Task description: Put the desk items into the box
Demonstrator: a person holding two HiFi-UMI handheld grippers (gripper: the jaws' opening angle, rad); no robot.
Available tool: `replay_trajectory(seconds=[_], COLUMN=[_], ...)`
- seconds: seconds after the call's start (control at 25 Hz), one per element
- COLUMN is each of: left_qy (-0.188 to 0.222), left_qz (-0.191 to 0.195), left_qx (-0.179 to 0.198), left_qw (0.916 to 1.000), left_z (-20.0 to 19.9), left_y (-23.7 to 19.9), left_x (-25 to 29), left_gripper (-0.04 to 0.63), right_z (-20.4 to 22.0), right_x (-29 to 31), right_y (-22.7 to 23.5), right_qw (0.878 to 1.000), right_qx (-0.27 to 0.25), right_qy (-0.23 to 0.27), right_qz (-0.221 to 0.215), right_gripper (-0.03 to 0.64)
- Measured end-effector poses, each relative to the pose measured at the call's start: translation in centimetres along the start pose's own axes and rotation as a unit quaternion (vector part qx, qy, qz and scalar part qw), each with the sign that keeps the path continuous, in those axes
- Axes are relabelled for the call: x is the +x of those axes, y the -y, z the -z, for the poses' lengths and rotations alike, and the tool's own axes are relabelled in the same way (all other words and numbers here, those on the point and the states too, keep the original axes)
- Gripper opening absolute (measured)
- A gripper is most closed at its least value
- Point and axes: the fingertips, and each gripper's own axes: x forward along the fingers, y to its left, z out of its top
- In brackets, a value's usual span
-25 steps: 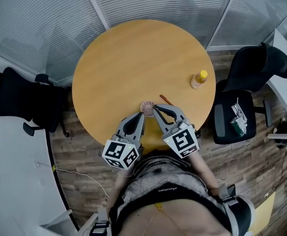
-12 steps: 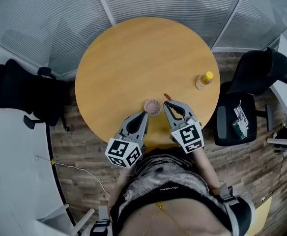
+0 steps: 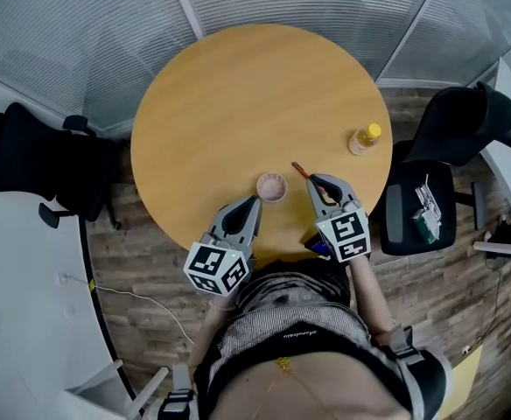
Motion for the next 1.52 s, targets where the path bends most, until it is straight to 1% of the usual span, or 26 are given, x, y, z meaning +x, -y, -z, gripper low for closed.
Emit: replay_trajectory(seconds=[0.24, 0.64, 0.84, 1.0, 1.52], left_qy=[-0.012, -0.027, -0.028, -0.024, -0.027], left_qz=[0.002, 0.008, 0.010, 0.004, -0.041], left_qx=[-0.004, -0.006, -0.007, -0.010, -0.019], left_qw=[0.9999, 0.9996, 0.9995, 0.9997, 0.9986], left_z=[0.7, 1.4, 1.3, 1.0, 1.4], left_y=[-0.5, -1.4, -1.5, -1.9, -3.8], left_x=[0.0, 0.7, 1.0, 1.0, 0.3], left_gripper=[0.018, 0.018, 0.018, 0.018, 0.018], right_z=[2.1, 5.6, 7.7, 8.8, 12.3], right_x=[0.6, 2.3, 3.2, 3.9, 6.5], right_y=[1.1, 3.4, 4.1, 5.2, 6.3], right_qw=[0.999, 0.995, 0.991, 0.988, 0.977], right_qx=[0.007, 0.004, 0.002, 0.006, -0.015], right_qy=[-0.033, -0.096, -0.137, -0.154, -0.210], right_qz=[0.014, 0.020, 0.009, 0.002, -0.045], right_gripper=[0.024, 0.025, 0.025, 0.025, 0.025])
